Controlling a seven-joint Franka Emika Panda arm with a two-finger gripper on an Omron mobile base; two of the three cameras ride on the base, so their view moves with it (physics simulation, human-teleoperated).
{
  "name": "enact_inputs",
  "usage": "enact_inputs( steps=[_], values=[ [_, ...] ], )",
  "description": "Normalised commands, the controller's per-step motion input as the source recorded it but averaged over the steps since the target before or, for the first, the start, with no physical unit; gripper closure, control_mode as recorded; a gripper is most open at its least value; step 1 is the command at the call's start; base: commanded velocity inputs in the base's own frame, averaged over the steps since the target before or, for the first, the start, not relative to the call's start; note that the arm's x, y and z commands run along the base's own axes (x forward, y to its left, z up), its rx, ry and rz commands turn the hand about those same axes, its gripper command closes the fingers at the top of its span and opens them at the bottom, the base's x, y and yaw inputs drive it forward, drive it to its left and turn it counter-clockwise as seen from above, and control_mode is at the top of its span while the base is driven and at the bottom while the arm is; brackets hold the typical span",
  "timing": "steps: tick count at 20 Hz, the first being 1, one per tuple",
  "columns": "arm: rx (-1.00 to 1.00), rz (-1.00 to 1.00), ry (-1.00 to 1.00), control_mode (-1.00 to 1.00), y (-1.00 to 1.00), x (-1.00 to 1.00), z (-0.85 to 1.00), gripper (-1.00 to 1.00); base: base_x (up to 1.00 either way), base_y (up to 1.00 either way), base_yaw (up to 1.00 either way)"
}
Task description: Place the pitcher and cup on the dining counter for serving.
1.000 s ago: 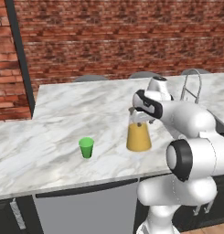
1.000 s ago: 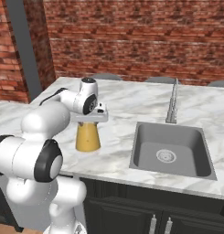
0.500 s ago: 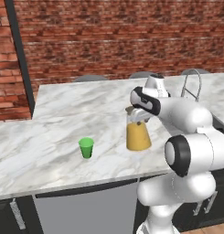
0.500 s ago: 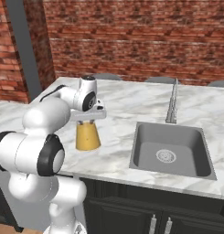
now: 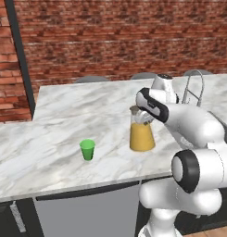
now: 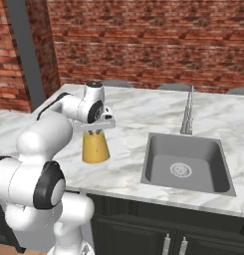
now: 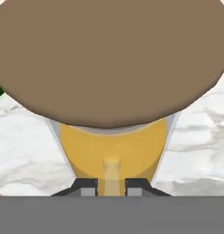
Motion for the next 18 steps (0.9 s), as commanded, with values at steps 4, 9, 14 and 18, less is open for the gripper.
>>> enact_inputs(
  steps=[4,9,14,18],
  values=[
    [0.0,0.0,-0.36,-1.0,0.0,-0.81,0.25,1.0,0.0,0.0,0.0],
    [0.0,0.0,-0.34,-1.0,0.0,-0.77,0.41,1.0,0.0,0.0,0.0],
    [0.0,0.0,-0.19,-1.0,0.0,-0.5,0.6,1.0,0.0,0.0,0.0],
    [0.0,0.0,-0.06,-1.0,0.0,-0.27,0.55,1.0,0.0,0.0,0.0]
  ],
)
